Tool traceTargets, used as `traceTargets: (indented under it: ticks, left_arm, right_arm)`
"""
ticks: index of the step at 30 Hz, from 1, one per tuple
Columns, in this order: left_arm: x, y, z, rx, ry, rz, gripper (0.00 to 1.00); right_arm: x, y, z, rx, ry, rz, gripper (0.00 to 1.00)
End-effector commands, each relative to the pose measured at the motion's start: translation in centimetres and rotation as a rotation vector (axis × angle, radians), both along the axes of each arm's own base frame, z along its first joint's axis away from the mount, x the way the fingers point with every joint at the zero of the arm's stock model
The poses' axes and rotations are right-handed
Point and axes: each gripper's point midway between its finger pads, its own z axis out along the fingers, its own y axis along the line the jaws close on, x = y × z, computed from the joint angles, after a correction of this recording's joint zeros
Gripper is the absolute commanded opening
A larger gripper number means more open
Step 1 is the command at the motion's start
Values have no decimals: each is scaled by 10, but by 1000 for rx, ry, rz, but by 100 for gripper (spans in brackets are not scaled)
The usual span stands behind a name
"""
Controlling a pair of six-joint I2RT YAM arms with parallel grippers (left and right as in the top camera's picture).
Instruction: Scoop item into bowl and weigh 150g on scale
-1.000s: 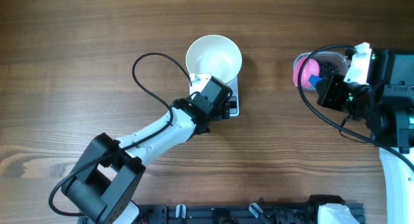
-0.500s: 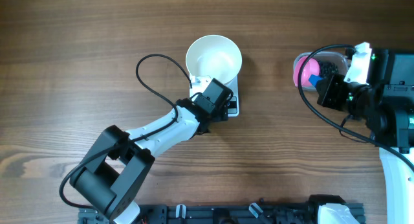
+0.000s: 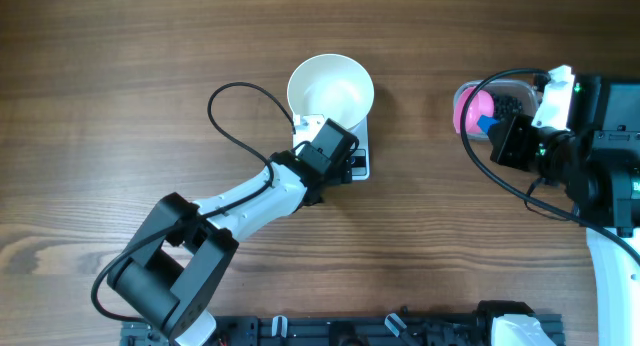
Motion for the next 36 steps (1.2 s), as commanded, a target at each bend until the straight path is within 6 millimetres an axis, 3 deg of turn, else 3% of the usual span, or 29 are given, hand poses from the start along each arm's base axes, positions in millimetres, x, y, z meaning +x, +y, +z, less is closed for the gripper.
traceTargets:
  ticks: [1,36]
  left_arm:
    - [2,6,-3,21,-4,13,100]
    - [1,10,-5,25,12,19,100]
  right_arm:
    - [3,-1,10,-21,-34,9,4]
    - [3,-1,10,-21,-34,9,4]
